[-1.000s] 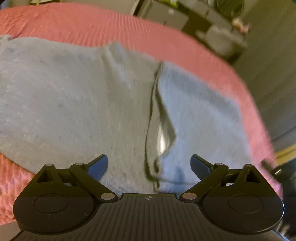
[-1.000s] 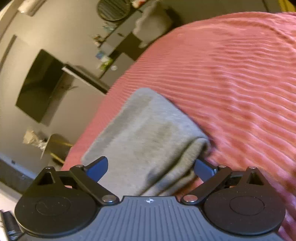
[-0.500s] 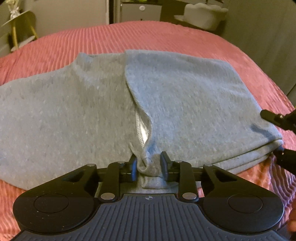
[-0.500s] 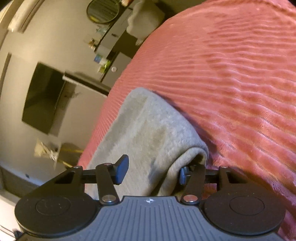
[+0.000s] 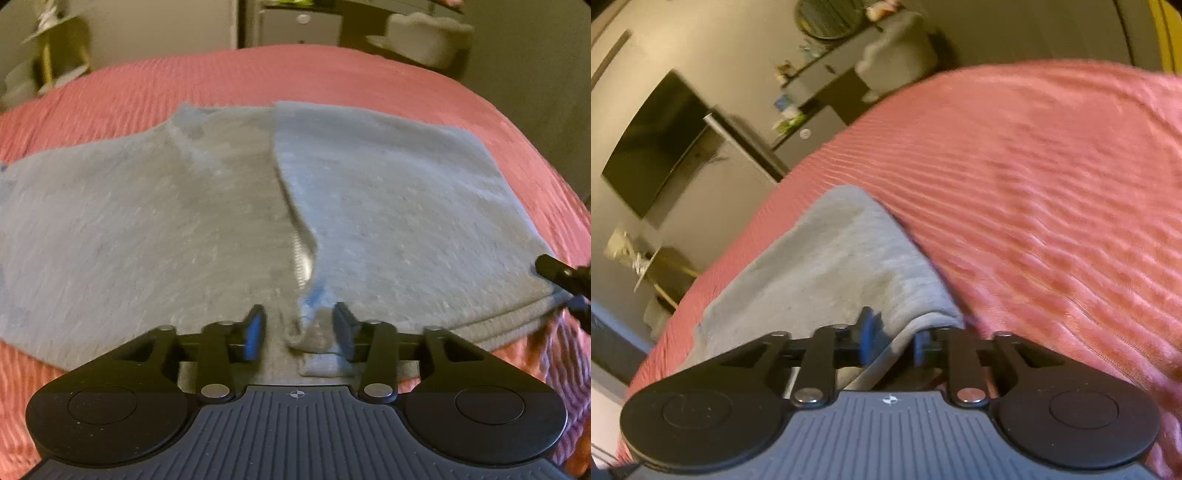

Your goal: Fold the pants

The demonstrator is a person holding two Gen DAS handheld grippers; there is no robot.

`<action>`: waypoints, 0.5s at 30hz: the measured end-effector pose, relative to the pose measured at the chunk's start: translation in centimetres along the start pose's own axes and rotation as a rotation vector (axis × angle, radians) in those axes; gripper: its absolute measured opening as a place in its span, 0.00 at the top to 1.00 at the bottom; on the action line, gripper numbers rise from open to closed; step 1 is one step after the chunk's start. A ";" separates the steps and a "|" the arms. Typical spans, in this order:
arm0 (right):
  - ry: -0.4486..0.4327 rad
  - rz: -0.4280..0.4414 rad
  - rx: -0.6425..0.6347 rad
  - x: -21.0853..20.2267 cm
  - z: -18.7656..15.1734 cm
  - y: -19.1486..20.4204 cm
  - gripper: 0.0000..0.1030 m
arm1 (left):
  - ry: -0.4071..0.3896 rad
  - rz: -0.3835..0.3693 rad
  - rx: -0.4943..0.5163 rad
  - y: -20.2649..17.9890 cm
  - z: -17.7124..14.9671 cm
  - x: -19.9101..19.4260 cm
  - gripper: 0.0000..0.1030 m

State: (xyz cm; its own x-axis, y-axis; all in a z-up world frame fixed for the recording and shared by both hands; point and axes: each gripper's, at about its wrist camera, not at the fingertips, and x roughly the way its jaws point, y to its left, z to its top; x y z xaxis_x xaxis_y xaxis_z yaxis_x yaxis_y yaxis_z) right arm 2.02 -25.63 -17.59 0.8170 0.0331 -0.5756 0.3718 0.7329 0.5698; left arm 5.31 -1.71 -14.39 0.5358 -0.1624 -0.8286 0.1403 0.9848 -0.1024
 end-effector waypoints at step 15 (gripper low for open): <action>-0.062 -0.072 -0.166 -3.9 -1.3 2.5 0.03 | -0.298 -0.002 -0.483 22.6 -0.8 -8.2 0.07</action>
State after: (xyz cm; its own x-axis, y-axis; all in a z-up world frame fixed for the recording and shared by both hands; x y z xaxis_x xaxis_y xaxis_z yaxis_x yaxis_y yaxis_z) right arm -0.83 -23.01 -14.69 0.8184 -0.0620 -0.5713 0.3567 0.8342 0.4205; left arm 3.44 21.95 -10.32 0.7577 -0.1054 -0.6440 -0.2181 0.8892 -0.4021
